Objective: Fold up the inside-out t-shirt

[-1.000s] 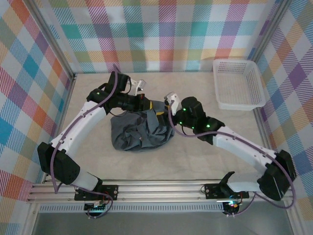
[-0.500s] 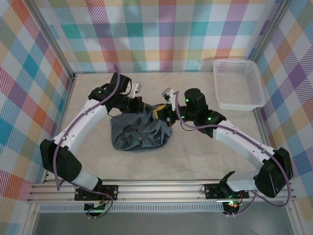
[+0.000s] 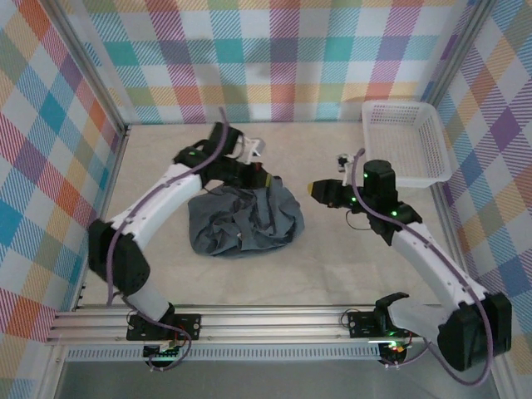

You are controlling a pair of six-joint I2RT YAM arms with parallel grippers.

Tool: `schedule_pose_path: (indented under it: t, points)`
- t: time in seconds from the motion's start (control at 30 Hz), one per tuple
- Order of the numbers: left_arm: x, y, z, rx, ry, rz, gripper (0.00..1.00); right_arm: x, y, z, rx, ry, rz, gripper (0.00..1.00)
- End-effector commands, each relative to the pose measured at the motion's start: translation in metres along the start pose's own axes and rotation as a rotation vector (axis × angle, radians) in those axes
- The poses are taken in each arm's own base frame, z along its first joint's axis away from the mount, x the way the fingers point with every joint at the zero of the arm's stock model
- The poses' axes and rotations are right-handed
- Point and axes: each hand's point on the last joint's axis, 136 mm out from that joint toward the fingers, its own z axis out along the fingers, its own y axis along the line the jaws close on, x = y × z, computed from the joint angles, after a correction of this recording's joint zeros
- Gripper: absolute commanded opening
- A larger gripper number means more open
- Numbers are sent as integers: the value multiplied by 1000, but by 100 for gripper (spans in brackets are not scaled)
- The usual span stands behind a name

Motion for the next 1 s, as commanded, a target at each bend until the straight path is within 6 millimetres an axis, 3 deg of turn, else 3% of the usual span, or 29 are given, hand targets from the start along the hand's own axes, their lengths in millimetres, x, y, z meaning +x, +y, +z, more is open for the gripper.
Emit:
schedule_pose_path:
  t: [0.0, 0.07, 0.13, 0.2, 0.27, 0.4, 0.53, 0.6, 0.67, 0.8, 0.97]
  points:
    - [-1, -31, 57, -17, 45, 32, 8, -2, -32, -31, 242, -85, 68, 65]
    - [-5, -48, 81, 28, 54, 28, 18, -9, -27, -44, 264, -121, 51, 71]
    - [-13, -62, 91, 48, 43, 37, 30, -10, -24, -51, 281, -109, 30, 73]
    - [-20, -76, 89, 72, 35, 72, 41, -8, -26, -55, 312, -81, 36, 73]
    - [-26, -76, 74, 31, 2, 119, 47, -4, -19, -54, 280, -43, 23, 67]
    - [-36, -36, 25, -172, -103, 155, 50, 18, -3, -36, 145, 82, 17, 59]
    - [-29, 13, -28, -268, -165, 65, 50, 60, -25, -14, 244, 265, 207, 48]
    - [-16, 31, -41, -296, -168, 50, 50, 88, -35, -1, 300, 350, 333, 53]
    - [1, 41, -43, -315, -149, 51, 50, 107, -49, 9, 347, 380, 466, 57]
    - [27, 51, -33, -305, -90, 7, 50, 121, -56, 34, 325, 411, 611, 56]
    - [32, 55, -29, -304, -94, -16, 50, 145, -65, 57, 346, 496, 665, 55]
